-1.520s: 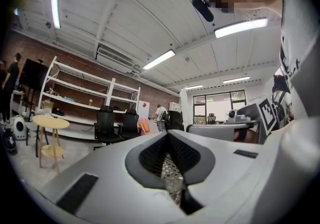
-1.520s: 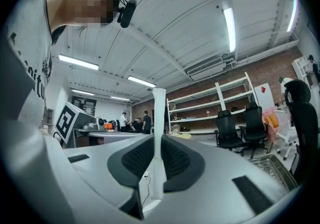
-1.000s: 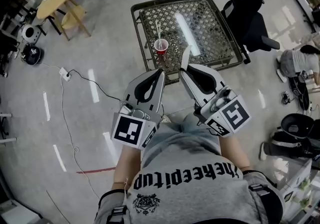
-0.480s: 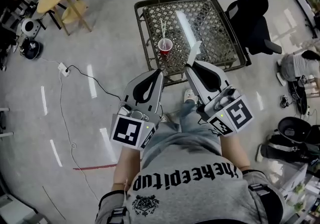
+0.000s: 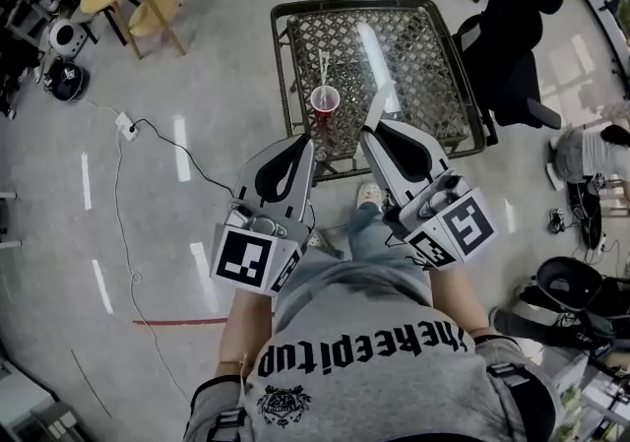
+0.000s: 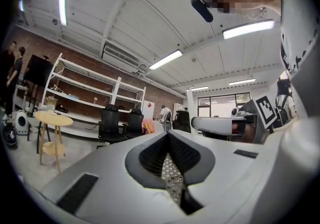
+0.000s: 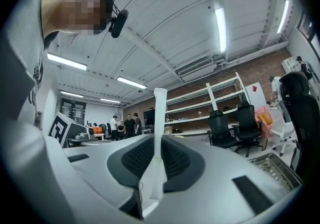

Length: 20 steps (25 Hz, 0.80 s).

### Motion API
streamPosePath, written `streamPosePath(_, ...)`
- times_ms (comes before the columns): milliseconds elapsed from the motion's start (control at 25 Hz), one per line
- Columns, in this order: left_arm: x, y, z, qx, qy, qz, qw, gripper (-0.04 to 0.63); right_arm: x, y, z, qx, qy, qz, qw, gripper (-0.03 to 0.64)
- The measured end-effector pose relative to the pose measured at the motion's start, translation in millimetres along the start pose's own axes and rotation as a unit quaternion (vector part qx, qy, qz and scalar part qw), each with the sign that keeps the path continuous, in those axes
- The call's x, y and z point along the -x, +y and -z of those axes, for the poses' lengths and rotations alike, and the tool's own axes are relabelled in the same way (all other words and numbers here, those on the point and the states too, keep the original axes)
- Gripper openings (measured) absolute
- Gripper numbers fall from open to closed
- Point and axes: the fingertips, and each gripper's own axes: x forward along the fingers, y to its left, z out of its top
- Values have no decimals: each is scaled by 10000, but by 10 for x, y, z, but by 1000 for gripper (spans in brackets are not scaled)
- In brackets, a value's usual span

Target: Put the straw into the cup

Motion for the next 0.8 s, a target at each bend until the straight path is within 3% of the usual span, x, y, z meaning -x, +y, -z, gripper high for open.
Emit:
streamPosePath(400, -454, 211, -48, 61, -13, -545, 9985, 21, -366, -478, -78, -97, 68, -559, 9984, 69)
streamPosePath(800, -756, 419, -50, 91, -47, -1291, 9916, 21, -685, -827, -47, -169, 259, -1220, 9921, 69)
